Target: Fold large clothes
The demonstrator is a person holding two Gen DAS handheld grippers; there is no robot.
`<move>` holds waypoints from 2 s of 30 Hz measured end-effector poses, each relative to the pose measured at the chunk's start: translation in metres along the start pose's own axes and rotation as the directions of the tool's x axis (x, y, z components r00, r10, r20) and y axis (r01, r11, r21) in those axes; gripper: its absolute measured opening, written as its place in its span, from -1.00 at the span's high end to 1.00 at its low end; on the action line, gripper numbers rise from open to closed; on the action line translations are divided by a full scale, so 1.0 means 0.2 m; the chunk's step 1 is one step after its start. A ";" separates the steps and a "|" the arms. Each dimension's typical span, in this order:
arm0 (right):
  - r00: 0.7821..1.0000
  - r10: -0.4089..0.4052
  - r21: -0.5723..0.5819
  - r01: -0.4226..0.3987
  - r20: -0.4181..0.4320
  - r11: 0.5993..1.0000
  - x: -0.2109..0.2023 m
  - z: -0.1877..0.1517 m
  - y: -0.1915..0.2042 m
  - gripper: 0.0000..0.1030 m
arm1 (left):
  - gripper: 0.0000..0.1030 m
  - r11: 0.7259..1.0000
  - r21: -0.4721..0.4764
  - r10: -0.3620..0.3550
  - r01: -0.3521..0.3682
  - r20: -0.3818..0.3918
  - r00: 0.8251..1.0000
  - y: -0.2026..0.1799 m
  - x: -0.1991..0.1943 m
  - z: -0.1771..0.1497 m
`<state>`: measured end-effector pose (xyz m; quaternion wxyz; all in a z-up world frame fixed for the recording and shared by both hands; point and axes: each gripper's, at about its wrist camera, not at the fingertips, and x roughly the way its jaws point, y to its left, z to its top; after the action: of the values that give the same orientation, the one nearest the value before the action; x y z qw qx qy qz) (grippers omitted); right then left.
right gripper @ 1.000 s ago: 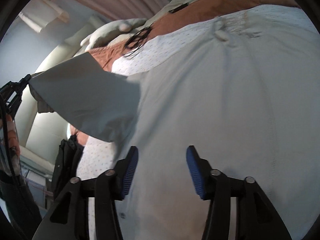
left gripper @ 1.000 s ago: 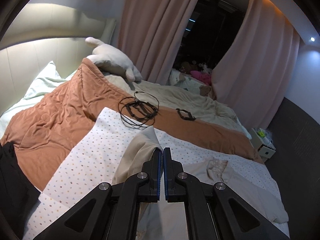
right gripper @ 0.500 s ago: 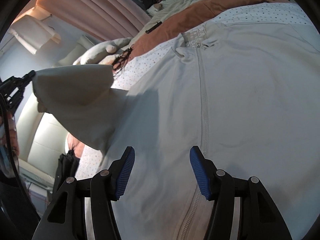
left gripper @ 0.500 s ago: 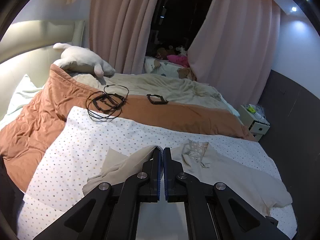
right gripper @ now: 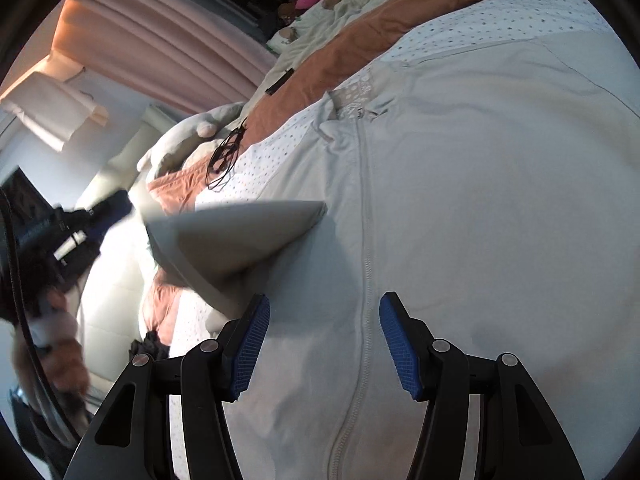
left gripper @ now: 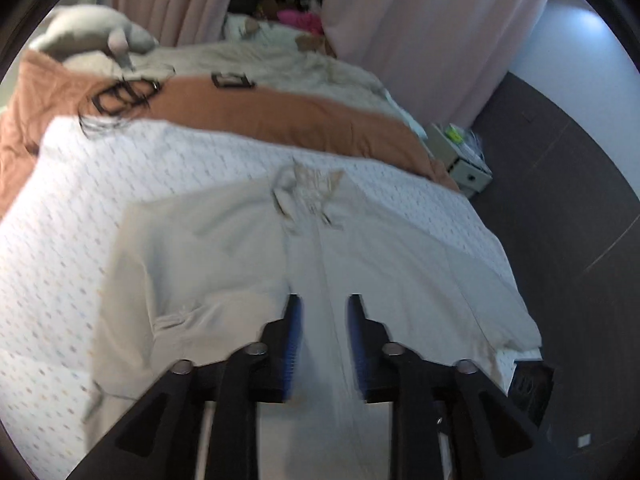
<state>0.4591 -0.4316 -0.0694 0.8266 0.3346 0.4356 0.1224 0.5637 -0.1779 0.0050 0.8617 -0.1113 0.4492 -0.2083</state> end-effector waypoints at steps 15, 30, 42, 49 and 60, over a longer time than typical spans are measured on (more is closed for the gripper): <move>0.999 -0.039 -0.051 0.040 0.024 0.998 -0.12 -0.04 0.15 -0.41 | -0.50 0.988 -0.082 0.140 -0.133 0.092 0.986 0.23 -0.29 -0.35; 0.999 -0.044 -0.265 0.036 -0.024 0.964 0.15 -0.21 0.57 -0.43 | -0.22 0.961 -0.208 0.218 -0.185 0.146 0.965 0.66 -0.42 -0.53; 0.987 -0.123 -0.383 0.075 -0.103 0.921 0.57 -0.36 0.77 -0.43 | 0.36 0.938 -0.324 0.163 -0.123 0.097 0.982 1.06 -0.30 -0.62; 0.963 -0.245 -0.463 0.167 -0.114 0.871 0.82 -0.46 0.78 -0.43 | 0.36 0.917 -0.398 0.100 -0.041 0.128 0.987 1.20 -0.34 -0.61; 0.917 -0.397 -0.584 0.302 -0.039 0.754 0.95 -0.52 0.81 0.23 | 0.36 0.912 -0.403 0.129 -0.080 0.095 0.987 1.27 -0.32 -0.62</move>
<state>0.5025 -0.1698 -0.1250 0.8583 -0.0244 0.4994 0.1155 0.4945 0.0762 -0.1147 0.8564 -0.2721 0.4349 -0.0590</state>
